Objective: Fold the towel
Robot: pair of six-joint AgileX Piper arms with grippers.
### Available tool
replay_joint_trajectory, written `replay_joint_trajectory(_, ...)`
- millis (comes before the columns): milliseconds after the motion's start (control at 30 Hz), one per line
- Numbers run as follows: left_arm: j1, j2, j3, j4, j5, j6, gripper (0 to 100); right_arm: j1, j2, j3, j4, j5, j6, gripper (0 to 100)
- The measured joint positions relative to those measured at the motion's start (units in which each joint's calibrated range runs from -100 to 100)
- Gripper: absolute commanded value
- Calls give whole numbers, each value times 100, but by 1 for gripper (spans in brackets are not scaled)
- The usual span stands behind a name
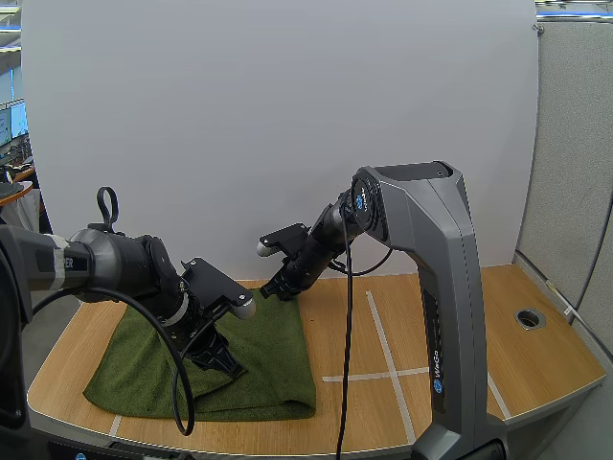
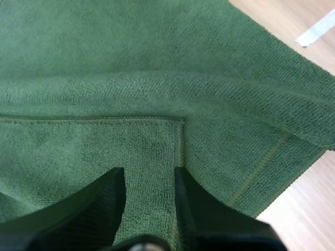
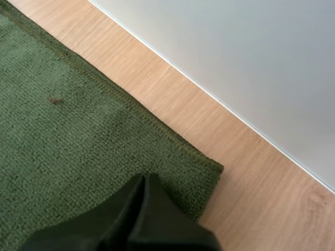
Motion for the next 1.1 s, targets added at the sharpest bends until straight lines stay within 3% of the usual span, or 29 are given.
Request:
replay_joint_trajectory(167,0,0,0,-11,-33,0,54,0,0,0,-23,0,0,0)
replay_joint_trajectory(267,0,16,0,-758,-50,653,70,0,0,0,-23,0,0,0)
replay_joint_trajectory(367,0,342,0,-1053,-34,1095,82,0,0,0,-23,16,0,0)
replay_joint_trajectory(767,0,1272,0,-1103,-741,1228,82,0,0,0,-23,31,0,0)
replay_joint_trajectory(1100,0,1303,0,-1741,-1084,1794,82,0,0,0,-23,47,0,0)
